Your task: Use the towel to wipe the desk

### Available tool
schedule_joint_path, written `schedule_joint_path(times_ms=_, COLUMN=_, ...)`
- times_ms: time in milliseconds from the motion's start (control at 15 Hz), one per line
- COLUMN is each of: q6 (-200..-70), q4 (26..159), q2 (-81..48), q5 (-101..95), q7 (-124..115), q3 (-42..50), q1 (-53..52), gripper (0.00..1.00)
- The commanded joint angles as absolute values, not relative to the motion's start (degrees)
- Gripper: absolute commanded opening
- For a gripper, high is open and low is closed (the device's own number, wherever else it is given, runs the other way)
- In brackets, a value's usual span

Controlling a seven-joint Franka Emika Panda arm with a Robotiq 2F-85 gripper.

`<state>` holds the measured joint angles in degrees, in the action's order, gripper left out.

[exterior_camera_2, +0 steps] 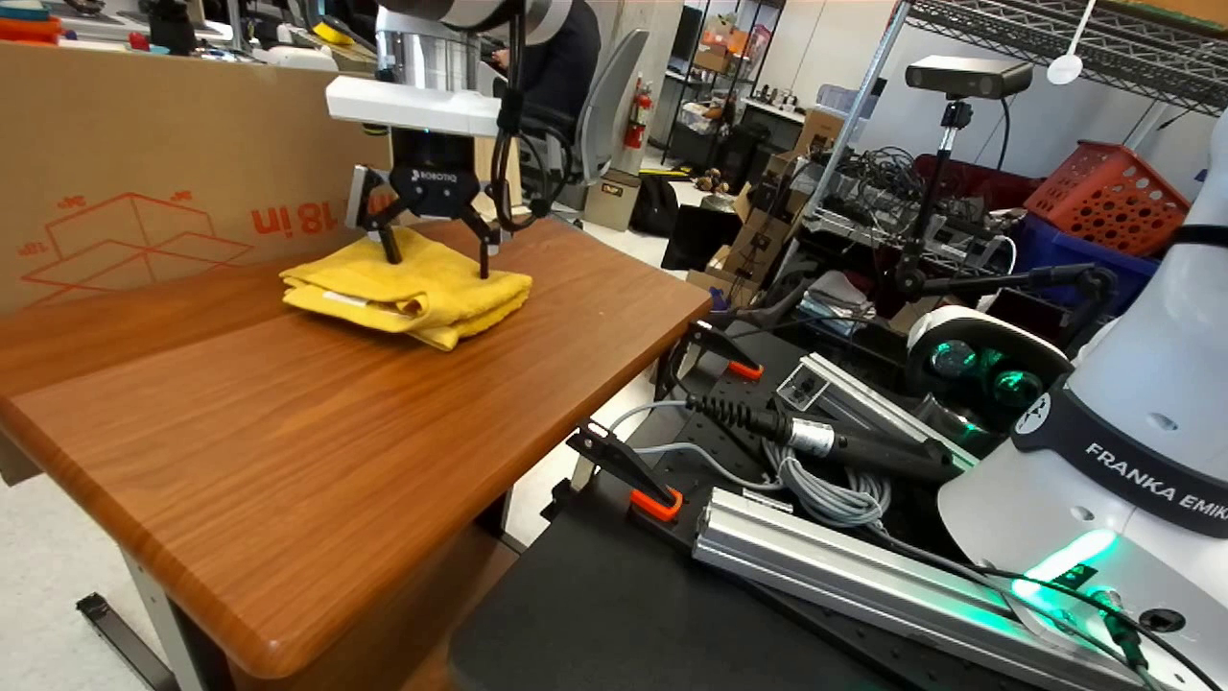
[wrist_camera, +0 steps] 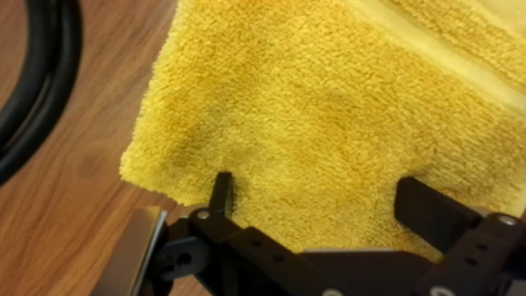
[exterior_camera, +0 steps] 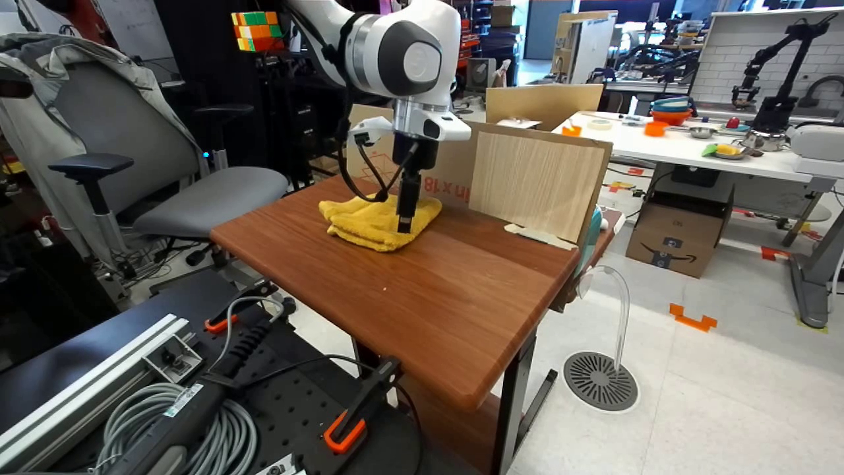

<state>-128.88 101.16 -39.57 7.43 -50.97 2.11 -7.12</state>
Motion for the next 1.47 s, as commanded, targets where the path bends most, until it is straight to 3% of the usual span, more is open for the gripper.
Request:
schedule_joint_path(times_ms=0, q6=-138.1, q4=105.2, q2=-41.7, q5=8.6, q7=-50.1, q3=0.6, q1=-9.1, gripper=1.0)
schedule_joint_path(times_ms=667, q6=-162.7, q4=119.4, q2=-36.5, q5=7.1, q7=-41.7, q3=-5.8, q1=-20.4, gripper=1.0)
schedule_joint_path(times_ms=1400, q6=-169.1, q4=125.9, q2=-36.7, q5=7.1, q7=-51.1, q3=16.4, q1=-18.7, gripper=1.0)
